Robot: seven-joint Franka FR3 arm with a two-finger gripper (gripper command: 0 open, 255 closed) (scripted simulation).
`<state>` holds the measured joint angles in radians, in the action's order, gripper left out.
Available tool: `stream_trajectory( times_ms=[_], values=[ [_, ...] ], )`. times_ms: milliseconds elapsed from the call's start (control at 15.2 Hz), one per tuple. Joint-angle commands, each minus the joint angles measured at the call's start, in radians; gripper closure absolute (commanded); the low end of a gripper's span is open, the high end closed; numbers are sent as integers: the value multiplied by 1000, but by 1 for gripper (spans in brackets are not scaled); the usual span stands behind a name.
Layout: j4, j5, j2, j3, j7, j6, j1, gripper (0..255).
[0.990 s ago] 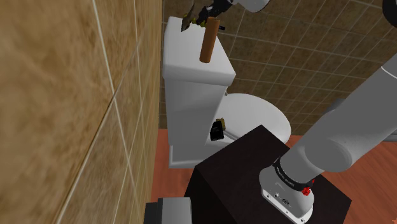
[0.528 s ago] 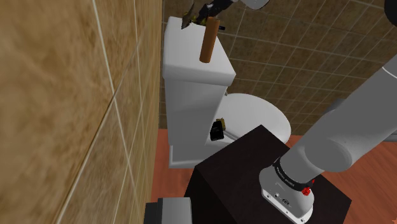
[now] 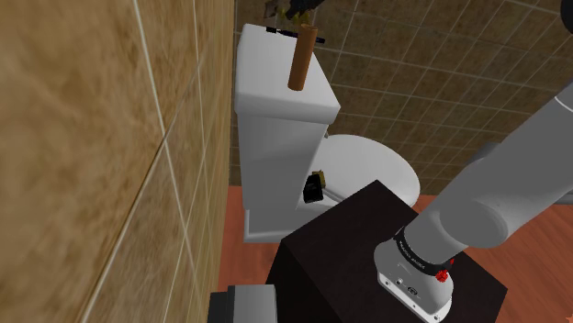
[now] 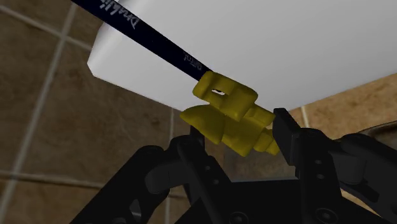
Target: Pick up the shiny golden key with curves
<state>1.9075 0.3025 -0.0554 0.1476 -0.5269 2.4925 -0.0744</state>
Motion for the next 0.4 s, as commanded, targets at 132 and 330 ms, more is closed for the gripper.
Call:
stream_trajectory(
  times_ms=[132, 330],
  values=[
    [-48, -18, -5, 0, 22, -52, 2, 255],
    [-63, -23, -6, 0, 27, -67, 3, 255]
  ],
)
